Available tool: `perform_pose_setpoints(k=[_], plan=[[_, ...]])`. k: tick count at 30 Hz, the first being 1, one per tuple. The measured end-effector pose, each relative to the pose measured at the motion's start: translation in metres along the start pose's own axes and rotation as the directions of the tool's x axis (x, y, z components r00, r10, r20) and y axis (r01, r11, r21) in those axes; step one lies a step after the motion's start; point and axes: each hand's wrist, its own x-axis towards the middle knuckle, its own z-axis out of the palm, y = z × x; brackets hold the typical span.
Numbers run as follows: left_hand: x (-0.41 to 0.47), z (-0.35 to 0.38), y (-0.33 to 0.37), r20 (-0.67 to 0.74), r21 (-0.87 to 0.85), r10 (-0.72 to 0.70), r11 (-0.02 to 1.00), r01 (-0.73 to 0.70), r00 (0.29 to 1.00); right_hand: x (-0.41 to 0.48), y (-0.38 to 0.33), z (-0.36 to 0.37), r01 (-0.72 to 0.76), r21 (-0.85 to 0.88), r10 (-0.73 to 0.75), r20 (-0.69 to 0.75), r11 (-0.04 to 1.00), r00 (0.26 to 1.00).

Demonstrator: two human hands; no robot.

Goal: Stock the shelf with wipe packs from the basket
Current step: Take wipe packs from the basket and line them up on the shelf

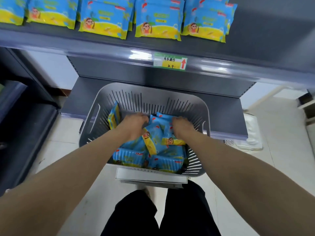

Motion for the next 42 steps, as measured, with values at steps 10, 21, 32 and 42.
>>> perform_pose_setpoints(k=[10,21,32,42], plan=[[0.044,0.039,0.003,0.2,-0.219,-0.096,0.966,0.14,0.975,-0.021,0.007,-0.036,0.041,-0.102,-0.031,0.098,0.994,0.995],[0.053,0.061,0.019,0.319,-0.075,-0.185,0.973,0.22,0.929,-0.054,0.03,-0.11,0.124,0.114,-0.098,-0.208,0.986,0.973],[0.024,-0.053,0.036,0.113,-0.241,-0.032,0.969,0.059,0.993,-0.074,0.043,-0.189,0.185,0.142,-0.131,-0.327,0.972,0.936],[0.021,-0.195,0.086,-0.271,-0.564,-0.034,0.815,-0.13,0.962,-0.048,0.127,-0.286,0.17,0.152,-0.054,-0.569,0.974,0.821]])
